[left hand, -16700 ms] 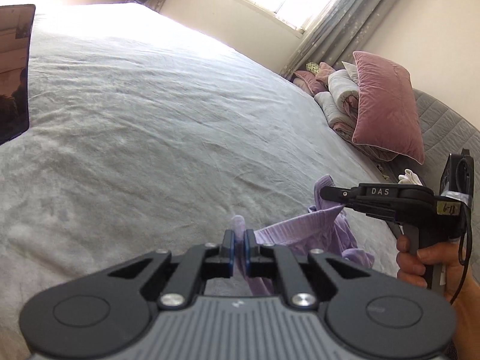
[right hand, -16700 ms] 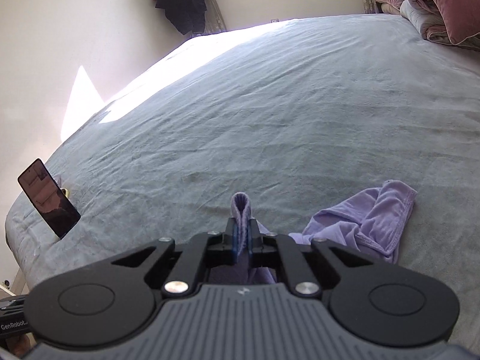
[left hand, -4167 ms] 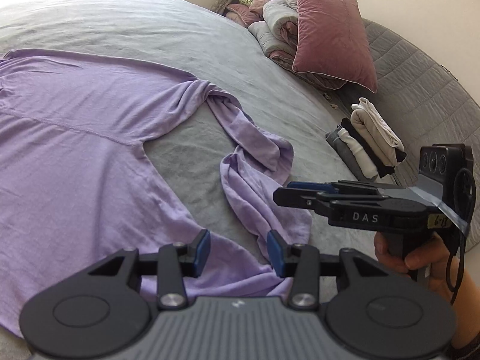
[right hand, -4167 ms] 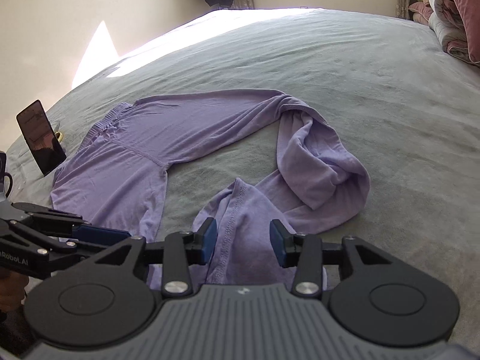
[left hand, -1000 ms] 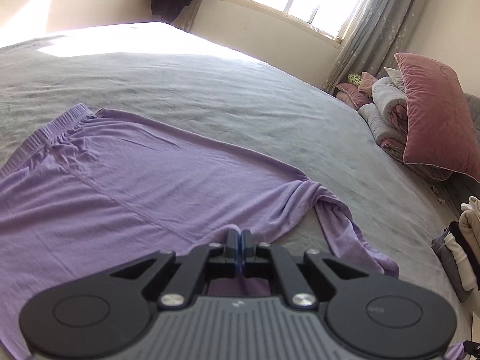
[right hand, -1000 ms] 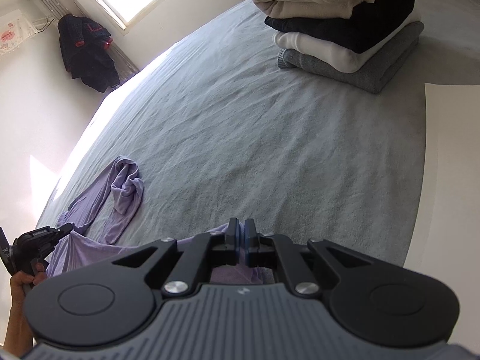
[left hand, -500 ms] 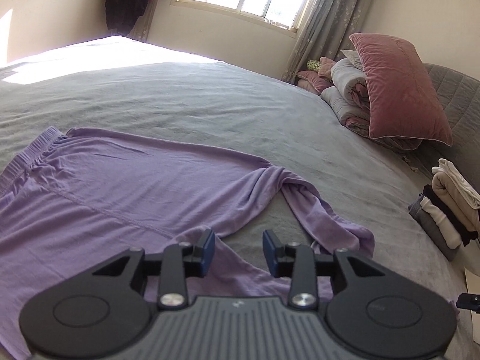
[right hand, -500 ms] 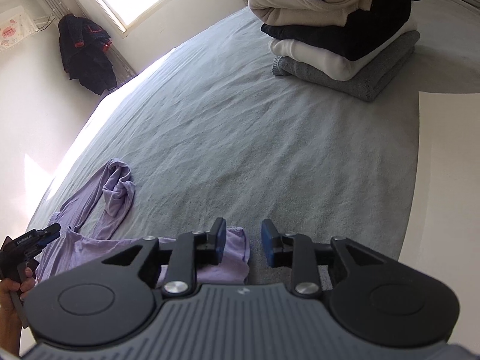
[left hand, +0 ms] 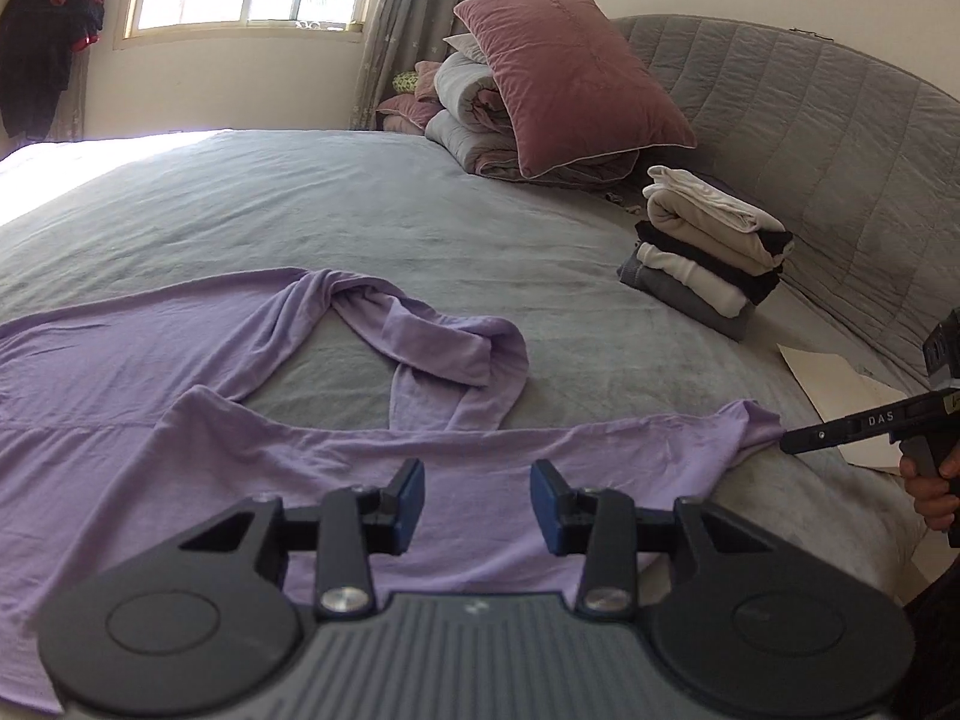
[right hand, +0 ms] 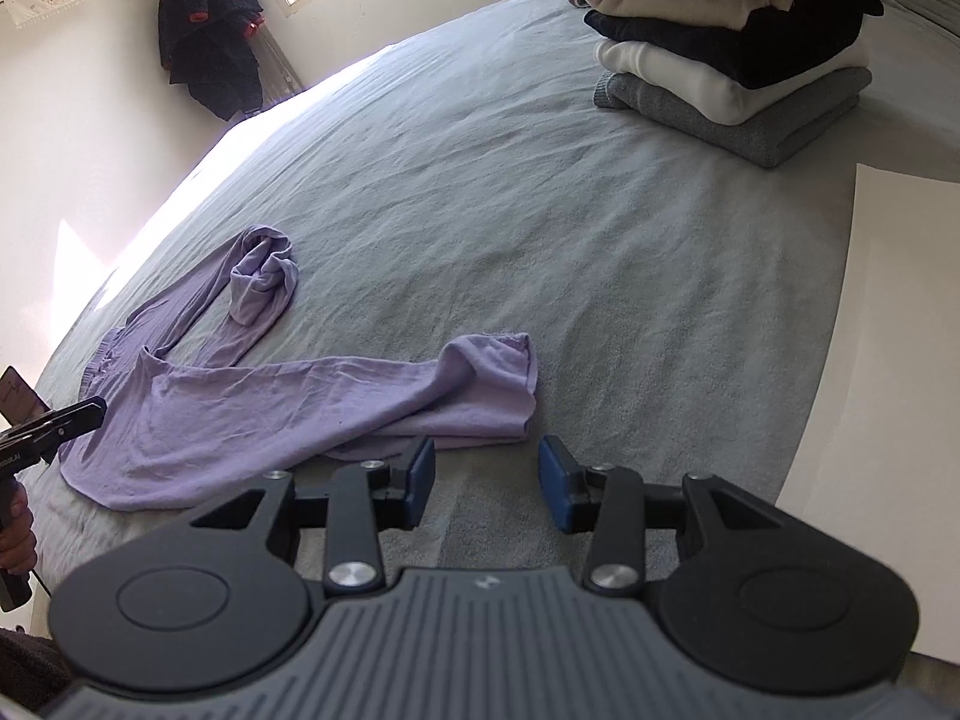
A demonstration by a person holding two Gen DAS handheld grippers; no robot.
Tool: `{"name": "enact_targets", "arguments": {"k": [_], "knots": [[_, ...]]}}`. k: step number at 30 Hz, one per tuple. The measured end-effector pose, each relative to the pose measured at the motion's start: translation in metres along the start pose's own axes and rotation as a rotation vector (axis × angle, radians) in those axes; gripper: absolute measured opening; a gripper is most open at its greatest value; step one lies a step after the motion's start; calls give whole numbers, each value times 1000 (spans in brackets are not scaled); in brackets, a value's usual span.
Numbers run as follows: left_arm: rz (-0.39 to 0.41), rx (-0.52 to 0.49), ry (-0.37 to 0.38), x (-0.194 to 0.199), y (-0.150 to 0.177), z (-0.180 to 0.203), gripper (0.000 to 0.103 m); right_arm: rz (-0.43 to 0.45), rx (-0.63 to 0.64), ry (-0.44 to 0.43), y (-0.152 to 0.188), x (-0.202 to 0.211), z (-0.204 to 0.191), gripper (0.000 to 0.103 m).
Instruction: Fold clothes
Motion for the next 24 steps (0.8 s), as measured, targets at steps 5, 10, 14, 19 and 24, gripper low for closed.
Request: {"name": "enact_targets", "arguments": {"k": [5,10,14,19,24], "knots": [[-83,-102,112,-15,13,26,42,3,50,20,-2,-8,-8,42],[-178,-171,149,-31,25,38,42,0,79,35,-3,-16,-12,16],[-182,-208,82,-37,29,41,42,-32,30,2,-7,-12,-6,1],[-186,-208,40,-37,25,39,9,-35,-14,-12,-14,14,5,1],[-158,-200,24,-32,14,38,2,-3,-29,-26,-17,30,13,4]]}}
Point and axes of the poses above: each gripper's, at about its wrist camera, not at the fingertips, and x roughly against the way its jaws point, z to its right, y to its underside, the point moved 2 cm from there along -x, roughly the way its jaws point, and after that the axes turned 2 degrees about -z, right-handed, at the moved point
